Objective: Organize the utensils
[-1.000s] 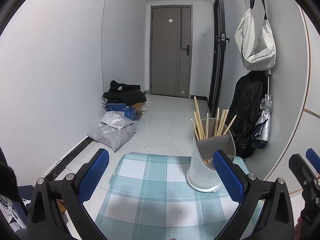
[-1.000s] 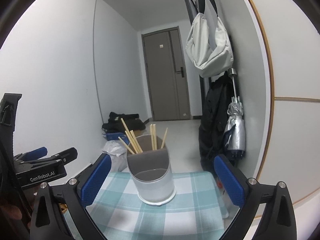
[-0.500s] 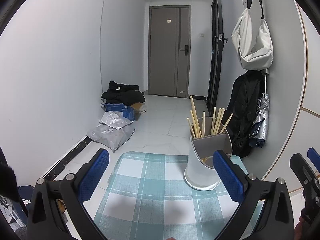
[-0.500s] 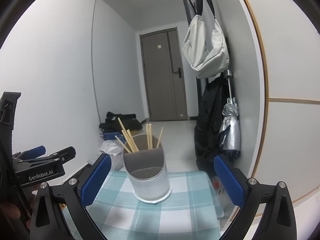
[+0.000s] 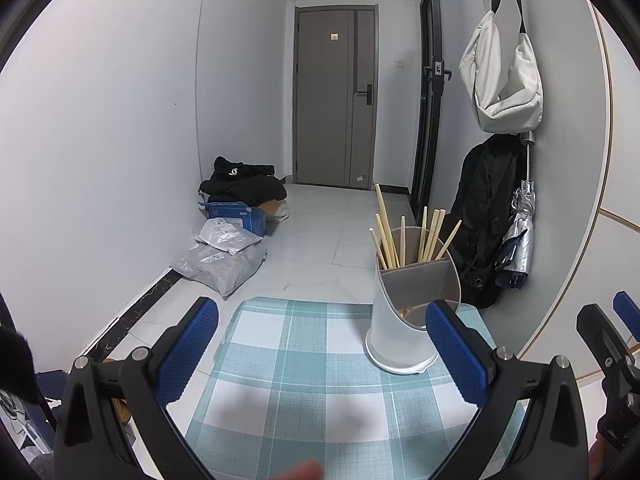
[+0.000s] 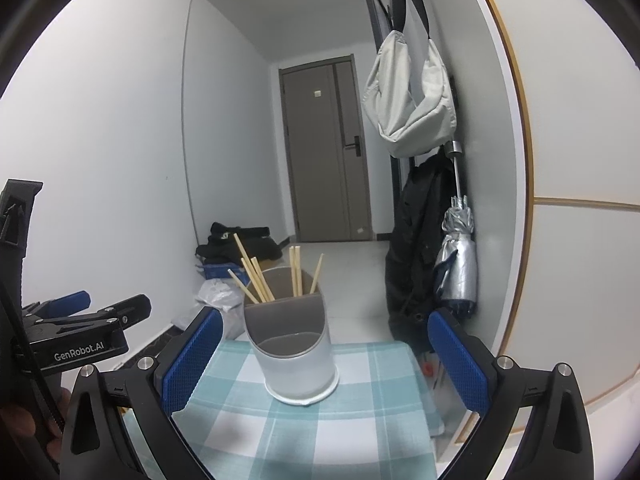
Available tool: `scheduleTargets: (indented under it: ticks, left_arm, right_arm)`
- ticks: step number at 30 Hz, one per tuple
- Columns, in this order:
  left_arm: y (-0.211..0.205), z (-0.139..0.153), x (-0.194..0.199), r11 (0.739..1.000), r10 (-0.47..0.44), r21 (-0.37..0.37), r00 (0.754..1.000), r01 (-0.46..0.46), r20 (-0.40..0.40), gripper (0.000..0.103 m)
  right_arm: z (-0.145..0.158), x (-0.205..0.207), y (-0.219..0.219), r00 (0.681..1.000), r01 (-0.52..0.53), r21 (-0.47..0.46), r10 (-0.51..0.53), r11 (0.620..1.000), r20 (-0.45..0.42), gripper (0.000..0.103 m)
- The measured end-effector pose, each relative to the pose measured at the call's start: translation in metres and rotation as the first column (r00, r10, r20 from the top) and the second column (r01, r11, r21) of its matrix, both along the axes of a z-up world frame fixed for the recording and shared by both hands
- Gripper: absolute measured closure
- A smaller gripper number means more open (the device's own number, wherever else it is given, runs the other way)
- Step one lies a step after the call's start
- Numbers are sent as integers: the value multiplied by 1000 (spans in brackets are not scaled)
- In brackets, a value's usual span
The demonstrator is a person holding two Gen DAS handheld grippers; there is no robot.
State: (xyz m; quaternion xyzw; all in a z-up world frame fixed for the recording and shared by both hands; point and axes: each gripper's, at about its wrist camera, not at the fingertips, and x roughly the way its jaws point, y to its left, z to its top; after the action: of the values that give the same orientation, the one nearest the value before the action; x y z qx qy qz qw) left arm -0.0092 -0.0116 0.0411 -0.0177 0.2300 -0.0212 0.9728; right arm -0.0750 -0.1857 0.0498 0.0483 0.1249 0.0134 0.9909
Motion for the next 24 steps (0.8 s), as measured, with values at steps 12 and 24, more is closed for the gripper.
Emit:
scheduleTargets:
  ticks: [12,24]
  left_arm:
    - [1,0,0,1000,0,-7,1000,0,-4,1]
    - [1,-1,1,1000,-12,-15,1000,12,-15,1]
  right_arm:
    - [0,0,0,1000,9,-10,-9,1000,-1,0]
    - [0,0,2,1000,9,-14,-9,1000,-4,0]
